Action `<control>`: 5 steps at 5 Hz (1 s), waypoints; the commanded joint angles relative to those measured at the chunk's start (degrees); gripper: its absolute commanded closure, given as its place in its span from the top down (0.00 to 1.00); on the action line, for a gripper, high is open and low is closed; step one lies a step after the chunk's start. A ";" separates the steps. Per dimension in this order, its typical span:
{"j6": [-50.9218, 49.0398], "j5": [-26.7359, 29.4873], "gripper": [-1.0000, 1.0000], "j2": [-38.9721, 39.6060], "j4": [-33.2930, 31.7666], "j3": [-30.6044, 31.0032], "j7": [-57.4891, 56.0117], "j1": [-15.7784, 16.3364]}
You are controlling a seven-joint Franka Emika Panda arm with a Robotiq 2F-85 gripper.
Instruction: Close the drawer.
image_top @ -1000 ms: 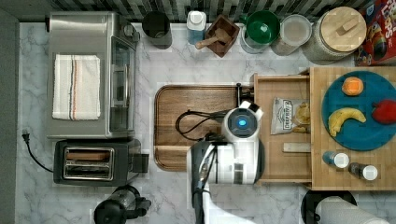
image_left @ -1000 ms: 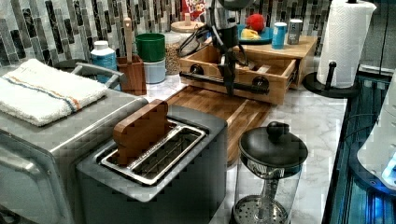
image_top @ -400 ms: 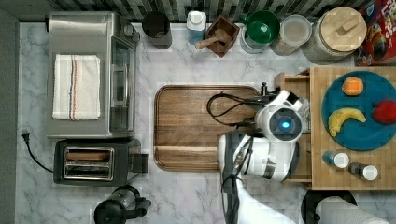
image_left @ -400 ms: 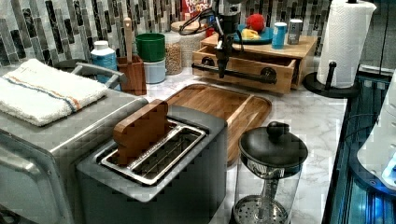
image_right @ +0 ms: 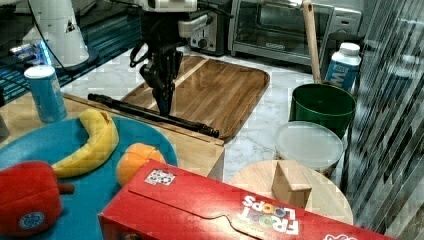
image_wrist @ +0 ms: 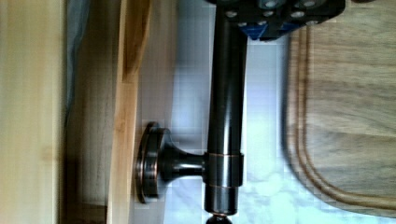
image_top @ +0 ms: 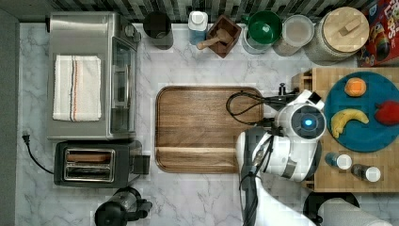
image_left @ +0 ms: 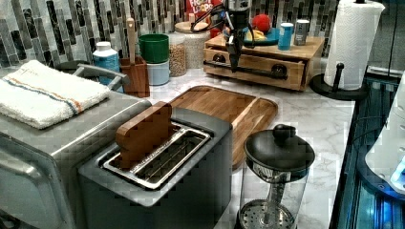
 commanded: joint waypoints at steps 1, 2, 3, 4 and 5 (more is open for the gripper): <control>-0.57 2.64 0.00 8.41 20.67 -4.98 -14.52 -8.10; -4.29 1.65 0.00 9.31 24.80 -6.19 -15.60 -8.51; -5.89 0.83 0.00 9.00 26.05 -6.85 -14.57 -8.18; -6.99 1.82 0.00 7.41 24.39 -6.66 -13.79 -8.09; -6.98 1.81 0.00 7.41 24.39 -6.64 -13.81 -8.10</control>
